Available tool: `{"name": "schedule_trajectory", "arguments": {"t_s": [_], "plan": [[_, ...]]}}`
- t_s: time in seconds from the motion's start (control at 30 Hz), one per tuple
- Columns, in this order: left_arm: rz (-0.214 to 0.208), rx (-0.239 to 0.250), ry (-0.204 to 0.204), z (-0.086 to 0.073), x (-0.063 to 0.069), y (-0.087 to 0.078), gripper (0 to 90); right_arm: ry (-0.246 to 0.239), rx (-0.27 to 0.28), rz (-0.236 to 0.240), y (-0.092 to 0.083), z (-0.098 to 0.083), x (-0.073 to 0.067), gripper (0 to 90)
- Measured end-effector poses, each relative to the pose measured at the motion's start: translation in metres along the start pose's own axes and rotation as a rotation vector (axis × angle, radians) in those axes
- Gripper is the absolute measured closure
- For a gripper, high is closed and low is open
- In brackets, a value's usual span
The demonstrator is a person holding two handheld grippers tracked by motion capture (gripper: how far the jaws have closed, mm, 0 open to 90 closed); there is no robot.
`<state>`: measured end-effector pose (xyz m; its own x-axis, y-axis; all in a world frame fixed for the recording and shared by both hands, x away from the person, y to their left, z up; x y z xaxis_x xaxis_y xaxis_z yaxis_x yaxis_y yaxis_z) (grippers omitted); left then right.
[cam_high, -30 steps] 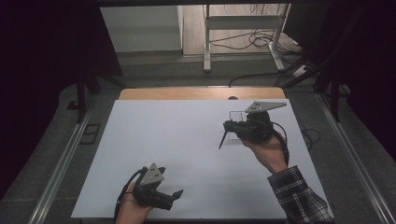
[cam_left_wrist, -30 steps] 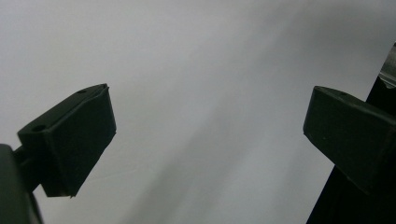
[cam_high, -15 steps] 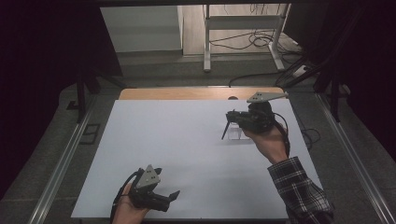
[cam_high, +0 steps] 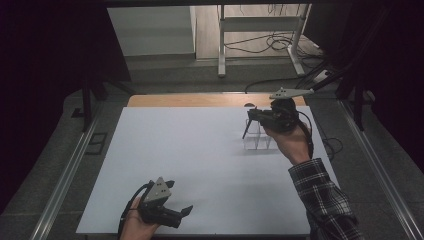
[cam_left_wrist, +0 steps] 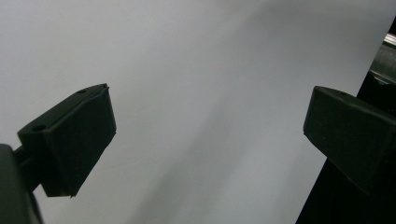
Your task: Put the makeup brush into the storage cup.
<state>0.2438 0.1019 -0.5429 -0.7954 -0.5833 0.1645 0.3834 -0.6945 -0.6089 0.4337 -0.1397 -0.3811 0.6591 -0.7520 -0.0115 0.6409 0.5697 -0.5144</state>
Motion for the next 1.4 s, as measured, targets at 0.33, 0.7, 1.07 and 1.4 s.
{"name": "schedule_trajectory", "arguments": {"t_s": [0.33, 0.7, 1.07, 1.4], "plan": [[0.003, -0.020, -0.003, -0.002, -0.003, 0.001, 2.8, 0.001, 0.009, -0.043, 0.004, 0.009, 0.015, 83.3], [0.012, -0.008, 0.001, -0.001, -0.004, 0.001, 2.7, 0.004, 0.027, -0.101, 0.009, 0.018, 0.032, 83.3], [0.014, 0.000, 0.008, 0.000, -0.004, 0.000, 2.8, 0.006, 0.008, -0.133, 0.021, 0.014, 0.042, 83.3], [0.012, 0.012, 0.009, 0.000, -0.004, -0.001, 2.8, 0.005, 0.010, -0.152, 0.029, 0.006, 0.046, 83.3]]}}
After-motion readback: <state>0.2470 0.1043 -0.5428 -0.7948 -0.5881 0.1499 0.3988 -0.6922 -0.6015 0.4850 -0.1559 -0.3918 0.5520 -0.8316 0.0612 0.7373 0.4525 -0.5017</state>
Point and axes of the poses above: each handheld gripper's, and its own axes: y roughly forward along the jaws, z roughly out of its top, x roughly to its right, the point moved 8 cm from there along y, roughly forward along the jaws, and after that the axes turned 7 degrees about -z, right-handed, at the moved point
